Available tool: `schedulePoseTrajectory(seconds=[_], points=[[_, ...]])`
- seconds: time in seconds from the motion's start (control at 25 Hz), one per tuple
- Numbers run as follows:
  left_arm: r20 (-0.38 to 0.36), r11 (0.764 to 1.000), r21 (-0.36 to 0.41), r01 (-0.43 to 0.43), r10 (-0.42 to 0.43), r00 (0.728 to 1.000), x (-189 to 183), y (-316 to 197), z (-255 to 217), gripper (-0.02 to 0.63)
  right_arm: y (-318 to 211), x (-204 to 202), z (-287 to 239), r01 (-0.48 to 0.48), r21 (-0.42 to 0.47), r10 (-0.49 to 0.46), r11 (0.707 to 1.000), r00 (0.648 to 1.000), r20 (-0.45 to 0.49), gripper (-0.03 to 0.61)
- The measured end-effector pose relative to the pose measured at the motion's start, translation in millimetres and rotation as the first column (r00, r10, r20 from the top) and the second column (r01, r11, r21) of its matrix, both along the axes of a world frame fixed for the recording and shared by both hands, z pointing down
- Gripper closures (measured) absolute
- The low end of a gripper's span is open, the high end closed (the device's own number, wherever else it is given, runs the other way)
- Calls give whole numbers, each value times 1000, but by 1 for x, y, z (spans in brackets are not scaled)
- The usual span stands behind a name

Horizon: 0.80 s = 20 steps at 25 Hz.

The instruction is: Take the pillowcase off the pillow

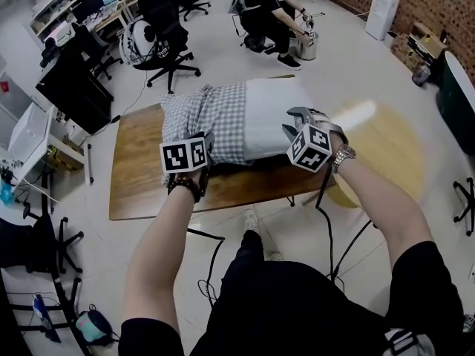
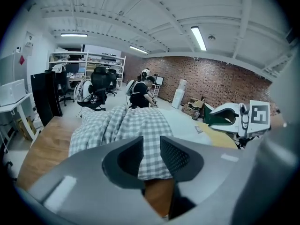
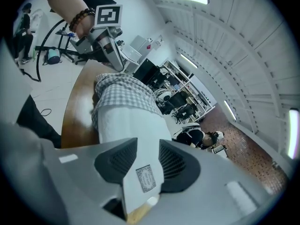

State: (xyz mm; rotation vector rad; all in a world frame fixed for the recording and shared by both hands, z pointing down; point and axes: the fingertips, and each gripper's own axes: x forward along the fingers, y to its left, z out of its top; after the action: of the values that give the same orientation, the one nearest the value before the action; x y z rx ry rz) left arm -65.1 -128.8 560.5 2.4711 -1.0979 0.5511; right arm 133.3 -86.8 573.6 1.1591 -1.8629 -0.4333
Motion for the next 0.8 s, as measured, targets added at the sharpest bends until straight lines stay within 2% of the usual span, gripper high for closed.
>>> schedulePoseTrajectory(seconds=[0.4, 0.56, 0.8], points=[[53, 996, 31, -80, 79, 996, 16, -65, -51, 456, -61, -1, -28, -6, -51, 9, 999, 997, 71, 433], [67, 994, 23, -104, 102, 993, 20, -104, -67, 440, -99, -1, -40, -9, -75, 16, 997, 996, 87, 431], [84, 988, -10, -154, 154, 985, 26, -159, -68, 408, -157, -6, -40, -14, -134, 30, 991, 993, 117, 411]])
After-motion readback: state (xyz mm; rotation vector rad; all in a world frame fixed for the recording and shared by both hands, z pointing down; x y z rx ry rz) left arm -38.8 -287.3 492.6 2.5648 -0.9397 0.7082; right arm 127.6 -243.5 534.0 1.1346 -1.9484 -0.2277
